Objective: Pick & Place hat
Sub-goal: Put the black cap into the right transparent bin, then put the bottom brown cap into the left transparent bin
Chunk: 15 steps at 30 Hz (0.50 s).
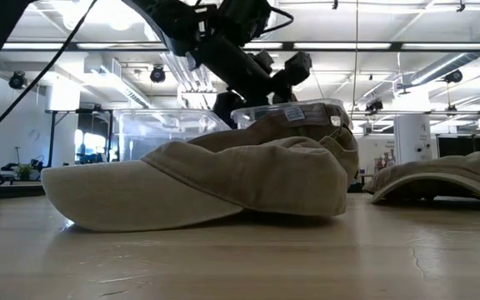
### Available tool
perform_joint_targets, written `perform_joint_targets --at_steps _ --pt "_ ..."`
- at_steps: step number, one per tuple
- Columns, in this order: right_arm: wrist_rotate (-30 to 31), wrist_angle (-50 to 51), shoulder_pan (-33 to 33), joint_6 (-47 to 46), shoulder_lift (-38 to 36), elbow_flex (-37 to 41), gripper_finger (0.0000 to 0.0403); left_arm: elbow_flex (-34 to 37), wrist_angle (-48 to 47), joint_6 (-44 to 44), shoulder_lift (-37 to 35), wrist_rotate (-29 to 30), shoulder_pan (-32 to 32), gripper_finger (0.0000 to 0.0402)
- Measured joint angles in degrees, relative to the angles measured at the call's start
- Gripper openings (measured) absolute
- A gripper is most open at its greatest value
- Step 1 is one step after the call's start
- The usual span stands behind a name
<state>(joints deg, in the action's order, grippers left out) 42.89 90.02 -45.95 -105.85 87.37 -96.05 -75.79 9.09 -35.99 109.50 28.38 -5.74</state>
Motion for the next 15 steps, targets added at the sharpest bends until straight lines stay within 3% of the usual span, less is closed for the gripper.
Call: perform_joint_targets --at_steps 6,11,15 --pt "-2.5 0.0 0.1 1.2 0.0 0.0 0.0263 0.1 -12.2 -0.1 -6.5 -0.5 0.9 0.0192" --pt "-3.1 0.0 0.1 2.3 0.0 0.0 0.0263 0.1 -17.7 0.1 -14.3 -1.3 2.3 0.0208" --pt "-5.3 -0.4 0.6 3.8 0.0 0.4 0.0263 0.1 -17.1 5.8 -22.0 -8.7 4.4 0.0209"
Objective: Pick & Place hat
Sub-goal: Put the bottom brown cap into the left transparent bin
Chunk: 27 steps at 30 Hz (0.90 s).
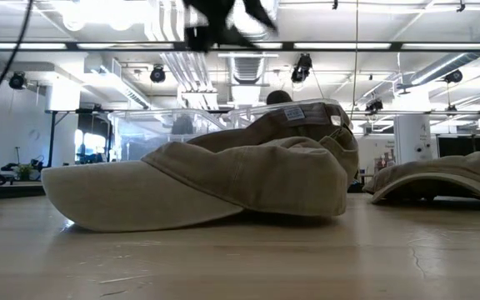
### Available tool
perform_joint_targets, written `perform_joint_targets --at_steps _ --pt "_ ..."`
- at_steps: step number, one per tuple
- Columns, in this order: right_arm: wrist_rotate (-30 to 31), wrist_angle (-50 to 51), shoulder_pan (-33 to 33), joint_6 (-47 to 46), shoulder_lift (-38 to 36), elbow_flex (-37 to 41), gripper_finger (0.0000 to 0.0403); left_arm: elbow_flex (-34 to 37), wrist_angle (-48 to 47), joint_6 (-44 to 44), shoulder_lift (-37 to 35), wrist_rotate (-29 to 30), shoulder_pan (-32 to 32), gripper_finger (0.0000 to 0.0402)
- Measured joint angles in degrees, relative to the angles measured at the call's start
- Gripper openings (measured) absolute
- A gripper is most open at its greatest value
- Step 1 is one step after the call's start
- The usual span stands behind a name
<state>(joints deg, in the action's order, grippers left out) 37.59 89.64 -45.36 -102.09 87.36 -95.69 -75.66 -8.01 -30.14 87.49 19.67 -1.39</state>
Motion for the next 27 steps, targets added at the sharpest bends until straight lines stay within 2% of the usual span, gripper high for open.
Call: perform_joint_targets --at_steps 3,6,10,12,15,21,27 --pt "-5.5 -1.0 1.2 2.0 0.0 2.7 0.0263 0.0 -2.8 6.4 -5.2 -5.9 2.5 0.0209" --pt "-10.2 -4.9 2.8 3.8 0.0 7.8 0.0263 0.0 -11.3 7.4 -8.7 -8.3 5.7 0.0209" --pt "-16.4 -18.4 5.5 8.9 0.0 15.5 0.0263 1.1 -25.2 3.1 -10.0 -8.4 11.5 0.0209" --pt "-17.6 -26.4 6.6 11.3 0.0 18.8 0.0263 3.2 -28.5 -1.6 -9.8 -7.9 14.9 0.0209" --pt "-18.2 -36.6 8.0 13.7 0.0 22.8 0.0263 8.7 -27.0 -8.8 -9.3 -5.7 20.1 0.0209" --pt "-19.5 -50.1 10.0 14.1 0.0 28.6 0.0262 23.4 -16.6 -22.6 -8.1 -0.2 27.3 0.0209" --pt "-19.3 -64.9 10.6 11.5 1.6 33.9 0.0263 35.1 -8.2 -32.9 -7.5 16.7 29.7 0.0209"
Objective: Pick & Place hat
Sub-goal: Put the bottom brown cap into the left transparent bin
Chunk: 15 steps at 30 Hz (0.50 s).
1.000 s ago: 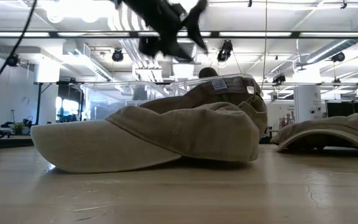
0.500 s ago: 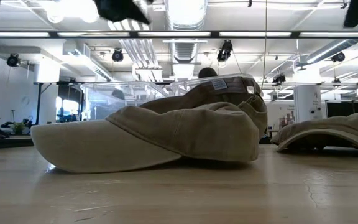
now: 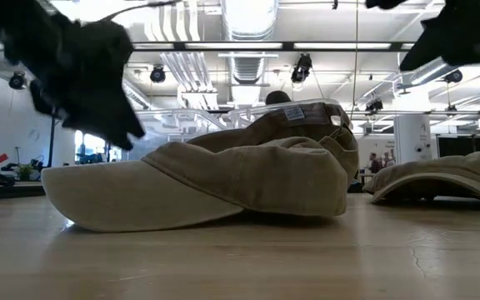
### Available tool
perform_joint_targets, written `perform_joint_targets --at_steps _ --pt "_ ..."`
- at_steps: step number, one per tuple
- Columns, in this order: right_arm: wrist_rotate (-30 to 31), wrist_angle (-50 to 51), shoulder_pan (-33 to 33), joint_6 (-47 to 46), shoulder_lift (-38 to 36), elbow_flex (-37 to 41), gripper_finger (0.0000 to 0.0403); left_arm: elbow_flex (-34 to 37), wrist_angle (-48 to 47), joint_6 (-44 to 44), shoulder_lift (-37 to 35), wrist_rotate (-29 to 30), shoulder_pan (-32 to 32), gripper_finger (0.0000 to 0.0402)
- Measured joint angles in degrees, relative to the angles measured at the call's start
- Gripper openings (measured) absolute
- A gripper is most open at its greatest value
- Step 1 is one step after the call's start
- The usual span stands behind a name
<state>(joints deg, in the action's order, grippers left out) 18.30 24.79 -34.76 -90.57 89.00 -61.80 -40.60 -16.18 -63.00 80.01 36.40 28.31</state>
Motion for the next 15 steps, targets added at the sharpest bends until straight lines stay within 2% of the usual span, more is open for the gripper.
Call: perform_joint_targets --at_steps 2,6,12,15 --pt "-0.8 -4.7 0.4 -0.3 1.4 1.1 0.0263 3.3 1.4 -2.7 0.0 1.8 -0.2 0.0209" --pt "-2.3 -12.5 1.3 0.4 5.2 2.1 0.0263 9.3 9.7 -5.3 0.5 1.1 -0.4 0.0209" --pt "-1.8 -13.1 4.1 -2.0 9.6 2.6 0.0262 14.7 27.9 -7.5 3.8 0.7 -0.3 0.0209" --pt "-1.7 -13.1 6.0 -2.3 11.1 3.4 0.0262 13.8 31.2 -7.2 6.9 -0.2 -0.3 0.0209"
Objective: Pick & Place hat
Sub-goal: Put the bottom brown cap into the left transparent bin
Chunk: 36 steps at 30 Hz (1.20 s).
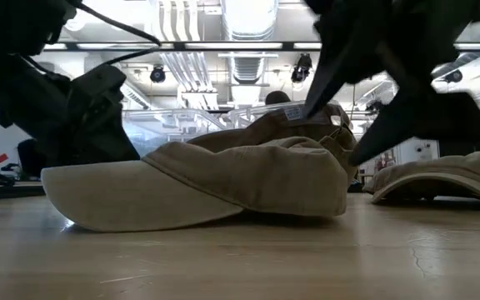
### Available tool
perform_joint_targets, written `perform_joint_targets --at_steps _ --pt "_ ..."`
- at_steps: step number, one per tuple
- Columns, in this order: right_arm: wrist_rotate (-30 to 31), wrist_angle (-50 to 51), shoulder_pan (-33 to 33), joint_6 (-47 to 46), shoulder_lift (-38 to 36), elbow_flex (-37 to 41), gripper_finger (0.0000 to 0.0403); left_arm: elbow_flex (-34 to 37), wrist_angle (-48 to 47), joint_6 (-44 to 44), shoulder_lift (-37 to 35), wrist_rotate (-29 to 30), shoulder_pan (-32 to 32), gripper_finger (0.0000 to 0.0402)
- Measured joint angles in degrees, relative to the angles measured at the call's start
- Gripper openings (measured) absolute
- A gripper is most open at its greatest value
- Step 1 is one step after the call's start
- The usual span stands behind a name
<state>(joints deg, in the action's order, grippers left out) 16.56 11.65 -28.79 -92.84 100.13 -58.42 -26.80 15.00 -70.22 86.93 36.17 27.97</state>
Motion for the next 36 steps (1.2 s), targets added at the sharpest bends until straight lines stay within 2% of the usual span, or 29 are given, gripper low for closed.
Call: perform_joint_targets --at_steps 12,21,25,27,30,32,36 --pt "0.2 5.5 5.8 4.5 -0.9 1.3 0.0251 -15.3 -0.2 4.5 13.3 -9.1 3.3 0.0209" --pt "10.7 14.1 5.8 8.5 -4.7 -2.5 0.0236 -26.0 -1.5 8.9 17.7 -12.2 6.5 0.0209" --pt "12.1 17.4 5.4 13.4 -6.8 -5.7 0.0235 -27.9 -1.9 13.1 18.1 -14.8 6.7 0.0209" --pt "11.4 17.7 4.3 16.9 -7.5 -7.9 0.0235 -28.6 -4.9 15.2 17.5 -14.7 6.9 0.0209" --pt "5.6 18.3 2.3 17.7 -8.1 -10.2 0.0235 -29.9 -10.1 20.3 15.7 -14.4 6.9 0.0209" --pt "1.5 18.1 0.8 15.0 -7.9 -11.1 0.0235 -31.0 -13.2 26.0 14.3 -13.8 6.9 0.0209" --pt "-1.9 18.0 -2.6 5.1 -5.9 -11.6 0.0235 -32.7 -17.4 40.5 11.9 -9.6 6.4 0.0209"
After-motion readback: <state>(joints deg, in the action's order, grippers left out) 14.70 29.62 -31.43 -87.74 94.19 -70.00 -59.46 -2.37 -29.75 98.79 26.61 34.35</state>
